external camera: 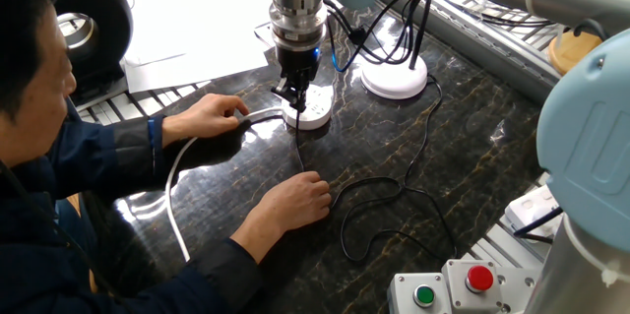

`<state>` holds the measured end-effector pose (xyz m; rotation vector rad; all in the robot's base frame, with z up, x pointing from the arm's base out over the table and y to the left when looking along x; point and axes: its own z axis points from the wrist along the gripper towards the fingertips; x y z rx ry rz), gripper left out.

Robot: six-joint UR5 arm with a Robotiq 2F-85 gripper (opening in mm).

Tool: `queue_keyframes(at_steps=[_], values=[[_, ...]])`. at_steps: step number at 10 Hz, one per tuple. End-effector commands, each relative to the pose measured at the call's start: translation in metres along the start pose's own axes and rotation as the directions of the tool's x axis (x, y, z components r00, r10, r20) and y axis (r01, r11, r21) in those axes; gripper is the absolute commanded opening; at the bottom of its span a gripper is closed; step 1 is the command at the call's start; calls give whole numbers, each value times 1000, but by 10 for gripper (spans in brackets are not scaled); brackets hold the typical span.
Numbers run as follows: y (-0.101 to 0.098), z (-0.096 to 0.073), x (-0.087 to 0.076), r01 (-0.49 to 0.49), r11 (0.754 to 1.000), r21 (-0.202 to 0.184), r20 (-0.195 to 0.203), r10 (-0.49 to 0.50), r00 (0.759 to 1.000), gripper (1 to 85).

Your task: Plug in the power cord of the desk lamp, turn on the socket, and light up the desk lamp

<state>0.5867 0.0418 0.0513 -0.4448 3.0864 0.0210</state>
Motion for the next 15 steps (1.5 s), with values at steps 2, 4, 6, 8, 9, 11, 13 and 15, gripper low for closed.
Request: queue_keyframes(at_steps=[2,4,6,8,9,11,13,15], values=[[2,-1,-5,-16,1000,-15,7,16,1000,13],[2,0,-6,-17,1000,-13,6,17,1000,13],[3,1,-8,-25,999,-19,8,25,1000,13],[3,1,-7,-25,1000,-18,7,25,1000,13],[2,2,-7,-23,1000,-15,8,24,1000,13],[2,3,-7,-22,1000,-14,9,22,1000,13],[2,5,-9,-23,1000,-12,13,24,1000,13],[1,7,-9,-19,1000,-6,15,19,1000,13]])
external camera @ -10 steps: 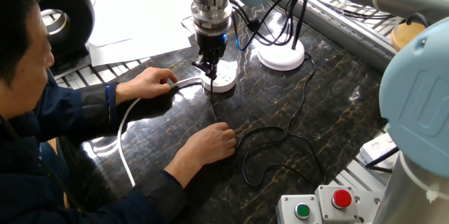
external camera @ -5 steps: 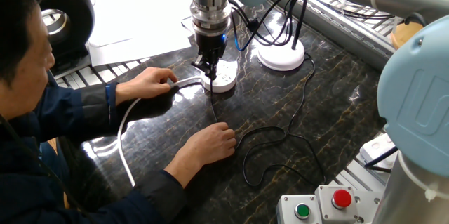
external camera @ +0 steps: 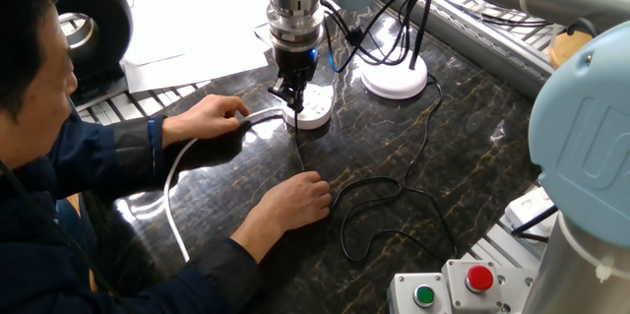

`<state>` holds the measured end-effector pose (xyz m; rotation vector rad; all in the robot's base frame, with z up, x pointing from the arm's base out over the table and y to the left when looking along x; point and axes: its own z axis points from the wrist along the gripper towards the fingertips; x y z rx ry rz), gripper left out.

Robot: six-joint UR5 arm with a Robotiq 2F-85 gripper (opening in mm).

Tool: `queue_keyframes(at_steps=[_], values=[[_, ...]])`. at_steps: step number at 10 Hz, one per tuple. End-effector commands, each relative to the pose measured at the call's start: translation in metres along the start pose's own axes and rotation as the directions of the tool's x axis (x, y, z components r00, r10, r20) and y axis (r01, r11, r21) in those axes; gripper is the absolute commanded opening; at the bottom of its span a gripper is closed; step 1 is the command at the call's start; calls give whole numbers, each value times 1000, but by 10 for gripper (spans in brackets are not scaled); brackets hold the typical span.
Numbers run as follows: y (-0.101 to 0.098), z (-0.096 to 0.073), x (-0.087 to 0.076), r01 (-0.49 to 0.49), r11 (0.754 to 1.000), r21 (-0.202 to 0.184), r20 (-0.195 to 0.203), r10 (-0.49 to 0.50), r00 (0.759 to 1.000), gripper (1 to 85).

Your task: Plug in the power cord of the desk lamp, turn on the socket, and light up the desk lamp

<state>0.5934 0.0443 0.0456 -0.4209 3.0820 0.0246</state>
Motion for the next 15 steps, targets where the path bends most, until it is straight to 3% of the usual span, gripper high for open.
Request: queue_keyframes(at_steps=[1,8,15], values=[[0,2,-3,-4,1000,-6,11,4,1000,13],[-3,6,-7,1,1000,6,17,-1,1000,13],[-15,8,-10,37,998,46,25,-39,999,13]])
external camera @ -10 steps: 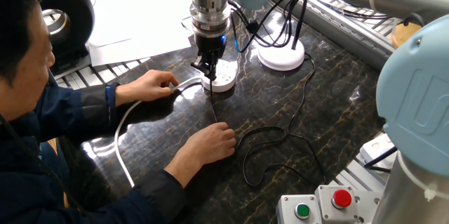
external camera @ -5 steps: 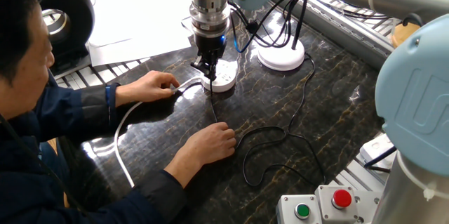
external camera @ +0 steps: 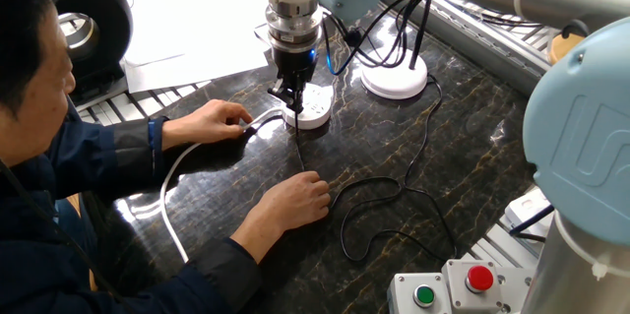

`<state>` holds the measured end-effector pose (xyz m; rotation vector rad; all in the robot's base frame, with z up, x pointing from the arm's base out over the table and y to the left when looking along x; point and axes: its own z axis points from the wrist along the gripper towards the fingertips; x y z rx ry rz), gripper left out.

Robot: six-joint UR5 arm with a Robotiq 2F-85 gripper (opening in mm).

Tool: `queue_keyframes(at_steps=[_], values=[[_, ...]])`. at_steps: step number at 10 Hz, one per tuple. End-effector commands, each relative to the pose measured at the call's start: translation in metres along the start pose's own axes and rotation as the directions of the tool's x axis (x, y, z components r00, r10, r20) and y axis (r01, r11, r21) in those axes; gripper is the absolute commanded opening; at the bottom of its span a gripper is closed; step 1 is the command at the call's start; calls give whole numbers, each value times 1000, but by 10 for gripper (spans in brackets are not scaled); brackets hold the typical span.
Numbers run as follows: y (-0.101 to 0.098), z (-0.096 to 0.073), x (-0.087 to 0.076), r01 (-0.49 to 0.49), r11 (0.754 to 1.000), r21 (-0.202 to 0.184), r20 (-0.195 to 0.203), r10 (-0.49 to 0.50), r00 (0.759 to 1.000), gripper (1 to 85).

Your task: Plug in the power cord of the desk lamp, turn on the socket, and light up the desk lamp

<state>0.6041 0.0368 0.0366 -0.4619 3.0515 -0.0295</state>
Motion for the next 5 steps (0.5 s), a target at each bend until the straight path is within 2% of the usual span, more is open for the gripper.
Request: queue_keyframes(at_steps=[1,2,3,4,5], values=[[-12,-6,-1,20,1000,24,1,-20,1000,13],[-20,-13,0,37,998,43,-6,-37,999,13],[-20,-13,0,38,998,42,-4,-38,999,13],[-19,-8,-2,32,999,44,5,-32,999,13],[-14,4,-7,18,999,45,36,-19,999,13]])
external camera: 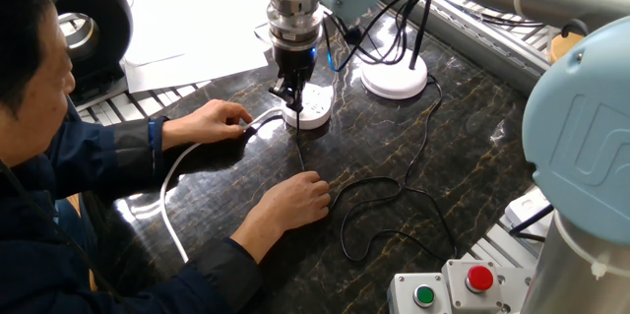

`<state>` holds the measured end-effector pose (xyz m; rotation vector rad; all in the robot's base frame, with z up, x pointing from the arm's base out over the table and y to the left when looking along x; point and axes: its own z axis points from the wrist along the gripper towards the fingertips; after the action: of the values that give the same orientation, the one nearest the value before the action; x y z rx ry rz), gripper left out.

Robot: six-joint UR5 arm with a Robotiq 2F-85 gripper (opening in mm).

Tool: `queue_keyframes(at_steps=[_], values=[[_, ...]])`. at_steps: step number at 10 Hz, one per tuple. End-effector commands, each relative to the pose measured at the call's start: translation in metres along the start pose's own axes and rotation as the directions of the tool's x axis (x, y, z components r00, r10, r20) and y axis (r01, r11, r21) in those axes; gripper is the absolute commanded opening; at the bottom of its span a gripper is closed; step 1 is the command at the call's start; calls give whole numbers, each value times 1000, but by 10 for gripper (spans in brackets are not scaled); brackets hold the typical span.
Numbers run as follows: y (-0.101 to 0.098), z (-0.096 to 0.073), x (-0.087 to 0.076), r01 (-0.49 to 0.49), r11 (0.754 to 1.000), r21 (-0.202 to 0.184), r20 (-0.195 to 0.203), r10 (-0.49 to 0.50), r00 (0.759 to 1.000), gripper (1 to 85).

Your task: Plug in the power cord of the desk lamp, turn on the socket, and light up the desk lamp

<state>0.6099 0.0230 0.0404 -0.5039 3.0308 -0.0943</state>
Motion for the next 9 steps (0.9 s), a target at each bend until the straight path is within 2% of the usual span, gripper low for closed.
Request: queue_keyframes(at_steps=[1,3,4,5,6,7,8,9], values=[[4,17,-9,-18,1000,5,45,18,999,13],[7,13,-10,-23,1000,3,44,23,999,13],[11,23,-11,-24,1000,-3,55,24,998,13],[10,18,-10,-24,1000,-1,45,24,999,13],[5,-1,-6,9,1000,21,25,-10,1000,13],[6,-18,-6,48,999,25,27,-48,998,103],[9,-30,-10,107,994,18,46,-108,993,310],[17,-33,-27,131,991,-16,123,-128,984,657]])
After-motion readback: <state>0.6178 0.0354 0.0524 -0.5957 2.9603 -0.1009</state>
